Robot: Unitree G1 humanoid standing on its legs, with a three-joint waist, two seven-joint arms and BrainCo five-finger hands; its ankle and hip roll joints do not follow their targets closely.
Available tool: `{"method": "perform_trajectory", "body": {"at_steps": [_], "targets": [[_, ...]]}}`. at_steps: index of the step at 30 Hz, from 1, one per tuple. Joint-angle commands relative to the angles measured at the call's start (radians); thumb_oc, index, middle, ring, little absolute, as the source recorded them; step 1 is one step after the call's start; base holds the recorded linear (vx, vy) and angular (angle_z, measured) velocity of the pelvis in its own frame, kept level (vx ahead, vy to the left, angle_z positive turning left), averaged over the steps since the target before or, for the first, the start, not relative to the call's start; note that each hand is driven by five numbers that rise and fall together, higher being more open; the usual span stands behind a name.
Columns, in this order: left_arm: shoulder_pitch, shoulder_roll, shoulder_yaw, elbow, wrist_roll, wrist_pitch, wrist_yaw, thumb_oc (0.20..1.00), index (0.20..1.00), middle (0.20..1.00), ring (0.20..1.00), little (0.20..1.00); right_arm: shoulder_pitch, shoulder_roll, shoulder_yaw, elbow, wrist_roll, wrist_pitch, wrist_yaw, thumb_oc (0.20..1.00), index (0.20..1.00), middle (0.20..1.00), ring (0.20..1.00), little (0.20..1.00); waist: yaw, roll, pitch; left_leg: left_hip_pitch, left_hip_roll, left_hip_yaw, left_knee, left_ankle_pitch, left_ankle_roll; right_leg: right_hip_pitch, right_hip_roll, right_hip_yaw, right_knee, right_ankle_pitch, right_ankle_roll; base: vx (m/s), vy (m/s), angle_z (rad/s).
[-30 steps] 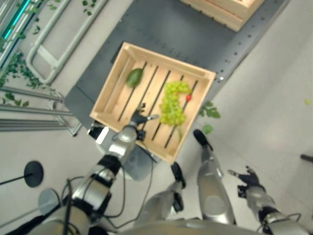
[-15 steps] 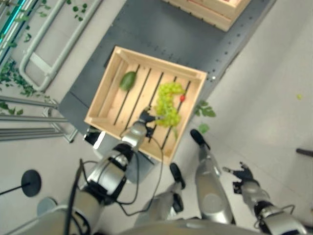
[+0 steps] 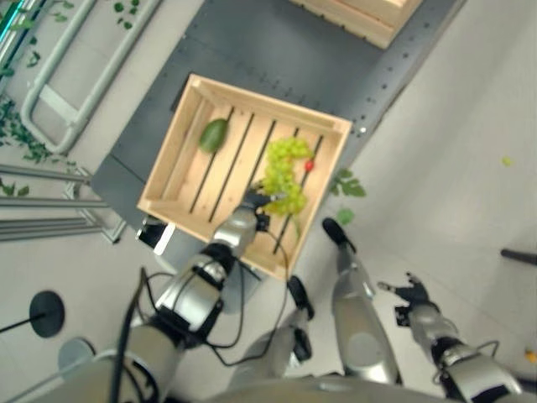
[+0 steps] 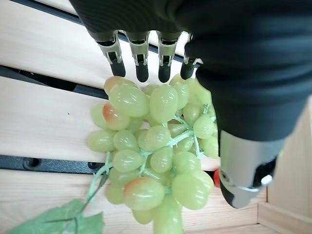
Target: Pick up the fruits from the basket on one side to the basket on the other side
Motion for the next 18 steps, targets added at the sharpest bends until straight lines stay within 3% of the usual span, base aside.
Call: {"method": "perform_trajectory", "body": {"at_steps": [1,18], "targets": [[-0.076,-0.007,0.043,0.046,-0.048,-0.037,0.0,1.0,1.0,1.0,1.0,1.0,0.032,0.007,0.031,0.04,0.034,0.016,-0.014,1.0,1.0,1.0,1.0,1.0,-0.017,-0.075,-0.014,-0.117,0.008,0.004,0.172,-0.071,-0.052,0.035,0.025,0.025,-0.005,-0.092,0.004,-0.01,-0.011,-0.09],[-0.131,-0.015,0.058,0.077,-0.119,-0.038,0.001,1.0,1.0,1.0,1.0,1.0,0.036,0.031,0.06,0.024,0.053,0.007,-0.023,1.0,1.0,1.0,1.0,1.0,-0.044,-0.116,0.016,-0.148,0.016,0.027,0.193,-0.08,-0.055,-0.003,0.047,0.042,0.006,-0.084,0.001,0.0,-0.004,-0.02]]}}
